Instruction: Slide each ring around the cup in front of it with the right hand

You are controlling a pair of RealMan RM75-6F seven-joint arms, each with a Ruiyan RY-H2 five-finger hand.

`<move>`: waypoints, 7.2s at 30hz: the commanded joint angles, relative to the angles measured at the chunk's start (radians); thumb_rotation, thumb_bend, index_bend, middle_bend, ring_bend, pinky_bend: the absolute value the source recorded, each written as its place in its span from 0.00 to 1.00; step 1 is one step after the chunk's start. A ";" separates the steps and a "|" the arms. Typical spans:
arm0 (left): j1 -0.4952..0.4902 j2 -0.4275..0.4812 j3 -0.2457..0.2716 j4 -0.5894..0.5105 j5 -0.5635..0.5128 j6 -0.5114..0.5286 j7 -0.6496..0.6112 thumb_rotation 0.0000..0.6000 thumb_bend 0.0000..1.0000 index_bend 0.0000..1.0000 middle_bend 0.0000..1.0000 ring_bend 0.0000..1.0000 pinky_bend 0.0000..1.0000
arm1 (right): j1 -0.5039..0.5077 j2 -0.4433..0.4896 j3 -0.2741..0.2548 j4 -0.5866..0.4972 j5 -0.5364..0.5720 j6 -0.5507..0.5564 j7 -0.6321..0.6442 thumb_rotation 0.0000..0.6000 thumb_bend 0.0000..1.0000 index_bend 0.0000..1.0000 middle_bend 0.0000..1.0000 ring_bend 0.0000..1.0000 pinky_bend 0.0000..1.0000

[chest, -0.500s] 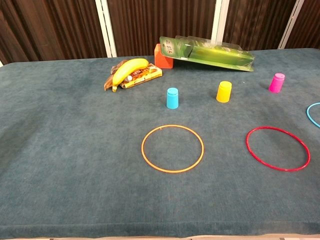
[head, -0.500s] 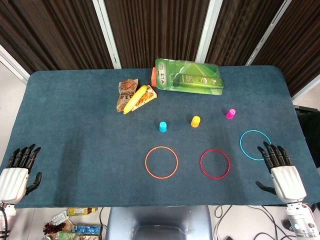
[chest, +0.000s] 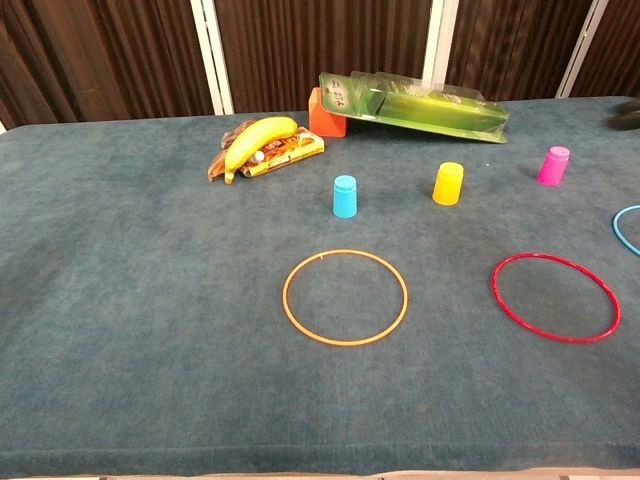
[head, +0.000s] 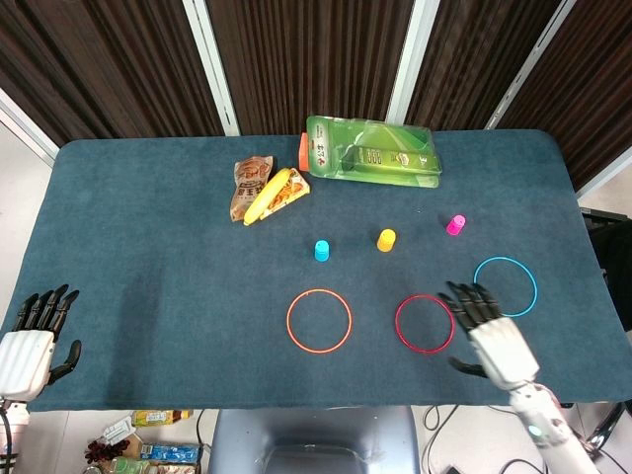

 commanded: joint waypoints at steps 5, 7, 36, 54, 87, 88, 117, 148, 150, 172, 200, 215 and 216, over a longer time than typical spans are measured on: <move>0.009 0.015 0.005 0.002 0.018 0.022 -0.039 1.00 0.47 0.00 0.00 0.00 0.00 | 0.164 -0.156 0.032 0.019 -0.018 -0.209 -0.058 1.00 0.21 0.36 0.00 0.00 0.00; 0.011 0.021 0.006 0.004 0.016 0.020 -0.052 1.00 0.47 0.00 0.00 0.00 0.00 | 0.195 -0.193 0.034 0.025 -0.001 -0.261 -0.081 1.00 0.22 0.39 0.00 0.00 0.00; 0.014 0.055 0.019 0.014 0.039 0.019 -0.143 1.00 0.47 0.00 0.00 0.00 0.00 | 0.343 -0.482 0.040 0.276 0.130 -0.405 -0.181 1.00 0.43 0.58 0.01 0.00 0.00; 0.013 0.059 0.018 0.011 0.036 0.014 -0.146 1.00 0.47 0.00 0.00 0.00 0.00 | 0.367 -0.505 0.023 0.315 0.168 -0.402 -0.178 1.00 0.47 0.63 0.03 0.00 0.00; 0.015 0.061 0.016 0.009 0.031 0.016 -0.148 1.00 0.47 0.00 0.00 0.00 0.00 | 0.377 -0.506 0.005 0.321 0.198 -0.378 -0.175 1.00 0.57 0.81 0.09 0.00 0.00; 0.015 0.061 0.016 0.009 0.032 0.016 -0.149 1.00 0.47 0.00 0.00 0.00 0.00 | 0.378 -0.506 0.006 0.321 0.199 -0.378 -0.175 1.00 0.57 0.81 0.09 0.00 0.00; 0.011 0.060 0.015 0.008 0.027 0.004 -0.145 1.00 0.47 0.00 0.00 0.00 0.00 | 0.440 -0.565 0.172 0.442 0.179 -0.189 -0.090 1.00 0.57 0.89 0.16 0.00 0.00; 0.010 0.065 0.013 0.011 0.021 0.003 -0.164 1.00 0.47 0.00 0.00 0.00 0.00 | 0.488 -0.593 0.156 0.600 0.294 -0.299 -0.096 1.00 0.48 0.28 0.07 0.00 0.00; 0.011 0.065 0.013 0.009 0.024 0.009 -0.161 1.00 0.47 0.00 0.00 0.00 0.00 | 0.446 -0.518 0.124 0.489 0.263 -0.243 -0.087 1.00 0.48 0.29 0.07 0.00 0.00; 0.001 0.042 0.019 -0.001 0.035 -0.008 -0.100 1.00 0.47 0.00 0.00 0.00 0.00 | 0.109 -0.167 -0.183 0.325 0.123 -0.038 0.048 1.00 0.47 0.52 0.07 0.00 0.00; 0.001 0.049 0.020 -0.001 0.027 -0.010 -0.109 1.00 0.47 0.00 0.00 0.00 0.00 | 0.081 -0.300 -0.160 0.537 0.082 -0.091 0.143 1.00 0.47 0.63 0.07 0.00 0.00; 0.002 0.048 0.020 0.000 0.028 -0.007 -0.109 1.00 0.47 0.00 0.00 0.00 0.00 | 0.072 -0.298 -0.155 0.533 0.070 -0.089 0.145 1.00 0.47 0.69 0.08 0.00 0.00; 0.003 0.049 0.021 -0.001 0.030 -0.005 -0.109 1.00 0.47 0.00 0.00 0.00 0.00 | 0.073 -0.299 -0.155 0.533 0.070 -0.090 0.145 1.00 0.47 0.69 0.08 0.00 0.00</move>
